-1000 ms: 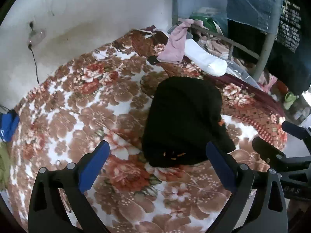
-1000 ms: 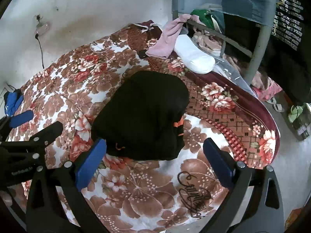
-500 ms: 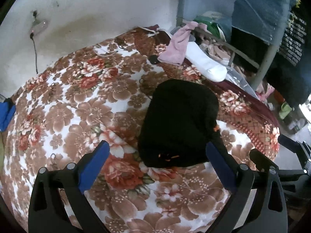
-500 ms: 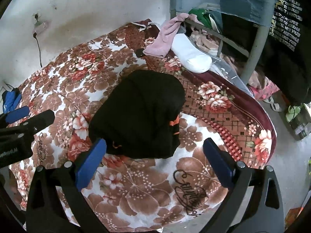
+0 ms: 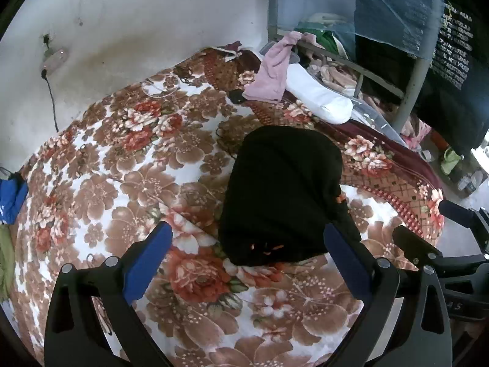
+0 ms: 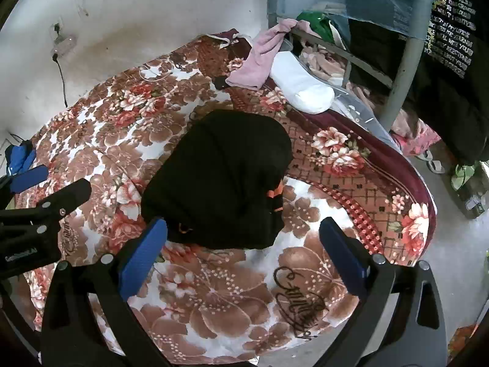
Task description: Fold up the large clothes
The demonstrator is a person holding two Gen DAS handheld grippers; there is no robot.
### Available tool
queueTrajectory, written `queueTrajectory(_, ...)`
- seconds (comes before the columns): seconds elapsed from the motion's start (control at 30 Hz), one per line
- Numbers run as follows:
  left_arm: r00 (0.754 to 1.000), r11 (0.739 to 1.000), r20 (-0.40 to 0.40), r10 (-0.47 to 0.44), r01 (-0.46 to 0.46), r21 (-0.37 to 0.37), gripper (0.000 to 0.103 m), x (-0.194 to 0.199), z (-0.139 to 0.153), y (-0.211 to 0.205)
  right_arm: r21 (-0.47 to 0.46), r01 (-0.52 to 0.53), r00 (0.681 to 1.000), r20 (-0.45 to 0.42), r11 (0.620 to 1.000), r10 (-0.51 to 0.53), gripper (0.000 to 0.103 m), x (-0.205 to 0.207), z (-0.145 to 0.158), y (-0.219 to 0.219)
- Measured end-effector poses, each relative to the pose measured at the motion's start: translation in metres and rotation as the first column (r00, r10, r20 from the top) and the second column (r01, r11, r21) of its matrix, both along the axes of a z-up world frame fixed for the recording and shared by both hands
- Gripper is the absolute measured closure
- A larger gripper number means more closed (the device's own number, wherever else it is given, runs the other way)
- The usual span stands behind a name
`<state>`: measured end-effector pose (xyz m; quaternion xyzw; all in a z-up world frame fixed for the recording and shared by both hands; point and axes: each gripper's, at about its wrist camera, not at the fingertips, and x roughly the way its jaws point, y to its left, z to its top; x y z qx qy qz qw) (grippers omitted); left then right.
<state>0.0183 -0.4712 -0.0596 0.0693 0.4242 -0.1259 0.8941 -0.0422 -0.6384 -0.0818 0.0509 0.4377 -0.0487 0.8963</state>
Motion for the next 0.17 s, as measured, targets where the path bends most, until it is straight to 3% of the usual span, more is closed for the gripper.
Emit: queueTrajectory(0.17,1.000,1.000,-0.010,0.003,-0.003,-0.009,0.005,0.0003,0.0006,0.0020,0.003,0.001,1.000,-0.007,1.000,-0.001,0.005,-0.0010,0.0010,0.0022)
